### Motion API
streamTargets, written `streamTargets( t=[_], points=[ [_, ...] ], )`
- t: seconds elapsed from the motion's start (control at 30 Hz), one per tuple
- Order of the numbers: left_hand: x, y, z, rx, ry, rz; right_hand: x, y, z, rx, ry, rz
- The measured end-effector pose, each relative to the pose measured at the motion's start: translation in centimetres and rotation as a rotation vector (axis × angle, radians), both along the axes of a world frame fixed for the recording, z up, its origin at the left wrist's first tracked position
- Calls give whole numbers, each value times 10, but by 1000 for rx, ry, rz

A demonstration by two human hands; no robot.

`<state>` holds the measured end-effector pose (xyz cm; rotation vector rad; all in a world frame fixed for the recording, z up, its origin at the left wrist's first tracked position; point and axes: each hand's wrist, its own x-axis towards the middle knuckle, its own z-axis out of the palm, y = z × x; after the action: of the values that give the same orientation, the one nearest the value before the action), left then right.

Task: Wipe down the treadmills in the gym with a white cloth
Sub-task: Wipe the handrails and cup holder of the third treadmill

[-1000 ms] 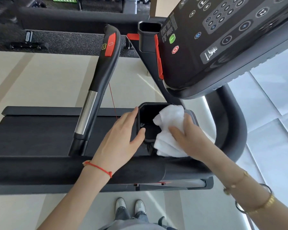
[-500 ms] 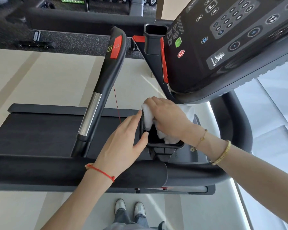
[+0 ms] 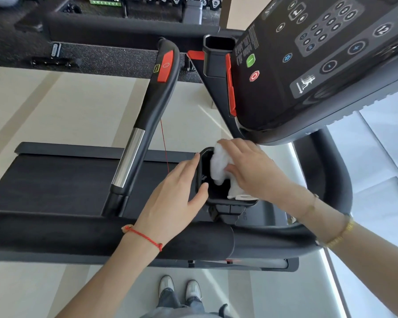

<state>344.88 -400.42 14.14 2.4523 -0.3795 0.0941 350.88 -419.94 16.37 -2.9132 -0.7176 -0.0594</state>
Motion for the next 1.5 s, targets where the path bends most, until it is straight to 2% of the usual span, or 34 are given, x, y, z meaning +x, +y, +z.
streamTargets(
  t=[0.13, 0.27, 0.4, 0.5, 0.8, 0.87, 0.9, 0.93, 0.97, 1.0, 1.03, 1.07, 1.1, 1.23, 1.37, 1.5],
  points=[
    [0, -1, 0, 3, 3, 2, 25, 21, 0, -67, -12, 148],
    [0, 0, 1, -8, 6, -2, 6, 4, -7, -29, -79, 22],
    [-1, 1, 1, -6, 10, -9, -23, -9, -5, 344, 153, -274],
    [-1, 1, 1, -10, 11, -8, -49, -10, -12, 457, 202, -410],
    [-1, 1, 2, -8, 16, -13, -18, -4, 3, 455, 337, -500],
    [-1, 1, 2, -16, 22, -13, -32, -5, -9, 426, 324, -642],
    [-1, 1, 2, -19, 21, -13, -48, -5, -2, 282, 383, -602],
    [-1, 1, 2, -20, 21, -13, -55, -8, 2, 186, 302, -602],
    [-1, 1, 2, -17, 21, -11, -61, -4, 10, 332, 340, -682],
    [-1, 1, 2, -13, 20, -10, -62, 1, 7, 409, 465, -677],
    [-1, 1, 2, -11, 20, -11, -60, -6, -6, 347, 341, -674],
    [-1, 1, 2, -7, 22, -12, -51, -10, -14, 276, 296, -565],
    [-1, 1, 2, -4, 25, -13, -41, -6, -3, 366, 392, -581],
    [-1, 1, 3, -2, 32, -8, -21, -4, 9, 536, 407, -529],
    [-1, 1, 3, -11, 40, -11, -47, -21, 6, 563, 383, -438],
    [-2, 2, 3, -30, 48, -14, -81, -41, 17, 723, 485, -384]
  ],
)
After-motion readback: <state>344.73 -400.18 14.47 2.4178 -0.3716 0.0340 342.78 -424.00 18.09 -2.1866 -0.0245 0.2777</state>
